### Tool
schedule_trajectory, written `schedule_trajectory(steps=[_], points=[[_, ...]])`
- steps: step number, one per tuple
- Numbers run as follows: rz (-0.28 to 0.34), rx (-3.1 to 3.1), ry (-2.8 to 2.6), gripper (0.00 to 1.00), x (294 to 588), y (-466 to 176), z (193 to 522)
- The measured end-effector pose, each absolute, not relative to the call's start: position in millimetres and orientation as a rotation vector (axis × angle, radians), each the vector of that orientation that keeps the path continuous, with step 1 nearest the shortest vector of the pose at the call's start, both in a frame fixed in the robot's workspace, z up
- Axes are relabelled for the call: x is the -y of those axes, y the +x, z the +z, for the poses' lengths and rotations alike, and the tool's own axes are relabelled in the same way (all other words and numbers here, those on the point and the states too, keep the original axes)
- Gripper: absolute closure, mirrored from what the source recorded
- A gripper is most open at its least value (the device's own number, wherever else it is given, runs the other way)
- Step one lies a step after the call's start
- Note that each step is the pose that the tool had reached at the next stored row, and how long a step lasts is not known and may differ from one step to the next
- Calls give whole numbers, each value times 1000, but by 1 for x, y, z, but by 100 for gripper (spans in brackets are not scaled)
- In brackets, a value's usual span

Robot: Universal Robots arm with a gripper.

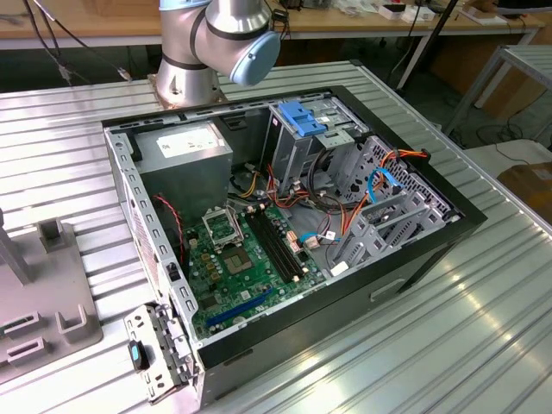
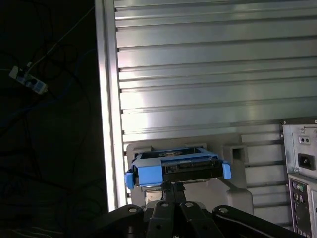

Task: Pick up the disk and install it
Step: 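Reach for the disk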

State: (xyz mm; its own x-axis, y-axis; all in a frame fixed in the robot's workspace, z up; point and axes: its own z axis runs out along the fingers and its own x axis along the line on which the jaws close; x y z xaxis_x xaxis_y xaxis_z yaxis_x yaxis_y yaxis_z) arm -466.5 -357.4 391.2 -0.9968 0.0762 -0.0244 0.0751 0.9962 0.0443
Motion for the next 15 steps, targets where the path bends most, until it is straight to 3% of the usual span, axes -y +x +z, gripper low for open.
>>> schedule_trajectory(steps=[15], points=[[67, -3113, 118, 89, 354, -484, 388]])
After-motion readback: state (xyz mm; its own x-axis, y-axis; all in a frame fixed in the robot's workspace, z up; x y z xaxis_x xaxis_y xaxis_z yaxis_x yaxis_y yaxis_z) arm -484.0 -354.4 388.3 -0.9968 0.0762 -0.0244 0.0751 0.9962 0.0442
